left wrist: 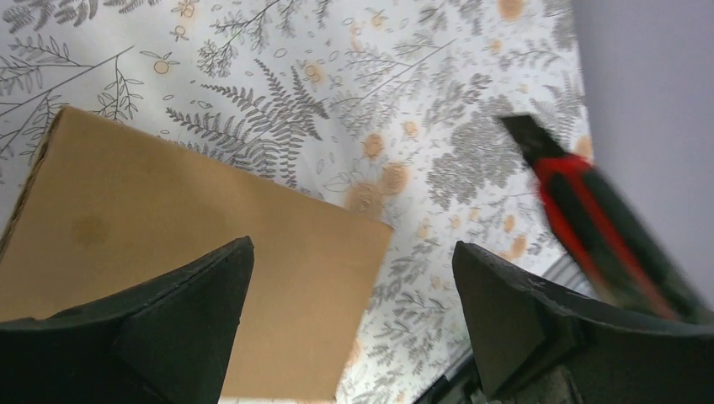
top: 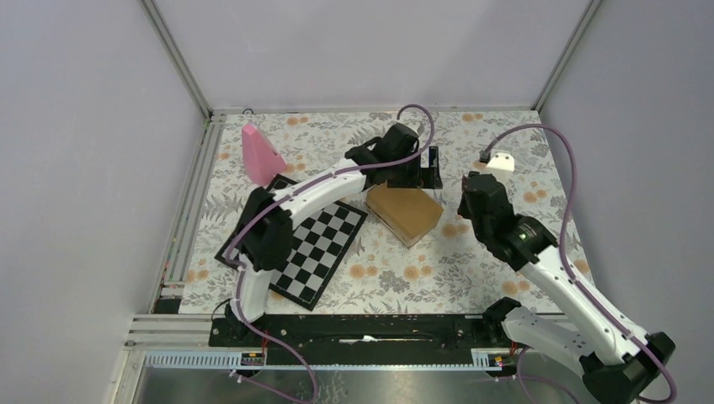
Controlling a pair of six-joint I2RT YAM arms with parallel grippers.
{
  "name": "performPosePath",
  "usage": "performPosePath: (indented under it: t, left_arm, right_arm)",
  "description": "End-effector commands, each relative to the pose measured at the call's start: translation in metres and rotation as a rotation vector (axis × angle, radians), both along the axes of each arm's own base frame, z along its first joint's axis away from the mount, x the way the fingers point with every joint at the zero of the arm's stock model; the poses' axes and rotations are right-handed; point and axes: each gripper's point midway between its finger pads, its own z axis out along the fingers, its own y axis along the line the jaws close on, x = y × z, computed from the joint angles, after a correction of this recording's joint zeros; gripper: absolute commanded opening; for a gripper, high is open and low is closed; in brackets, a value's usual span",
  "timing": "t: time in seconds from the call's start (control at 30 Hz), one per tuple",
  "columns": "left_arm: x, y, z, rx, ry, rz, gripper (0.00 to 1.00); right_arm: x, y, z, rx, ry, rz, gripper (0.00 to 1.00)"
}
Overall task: Unpack the express box
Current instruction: Adjust the express box at the center of the board.
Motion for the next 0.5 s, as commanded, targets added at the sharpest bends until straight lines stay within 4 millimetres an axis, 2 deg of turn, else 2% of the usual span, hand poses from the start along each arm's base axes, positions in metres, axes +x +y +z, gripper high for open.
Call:
performPosePath:
  t: [0.0,0.17,0.47]
  left_arm:
    - [0.018,-0.014,0.003,-0.004,-0.03,0.01,0.97]
    - [0.025,-0.021,-0.004,-0.002,-0.029,0.012,0.97]
    - [0.024,-0.026,-0.021,0.008,0.009,0.009,0.97]
  right_arm:
    - [-0.009,-0.014,0.018,0.046,-0.068,-0.057,0.0]
    - [-0.015,-0.018,0.018,0.046,-0.065,-0.059,0.0]
    - [-0.014,-0.016,0.017,0.042,-0.057,-0.049,0.0]
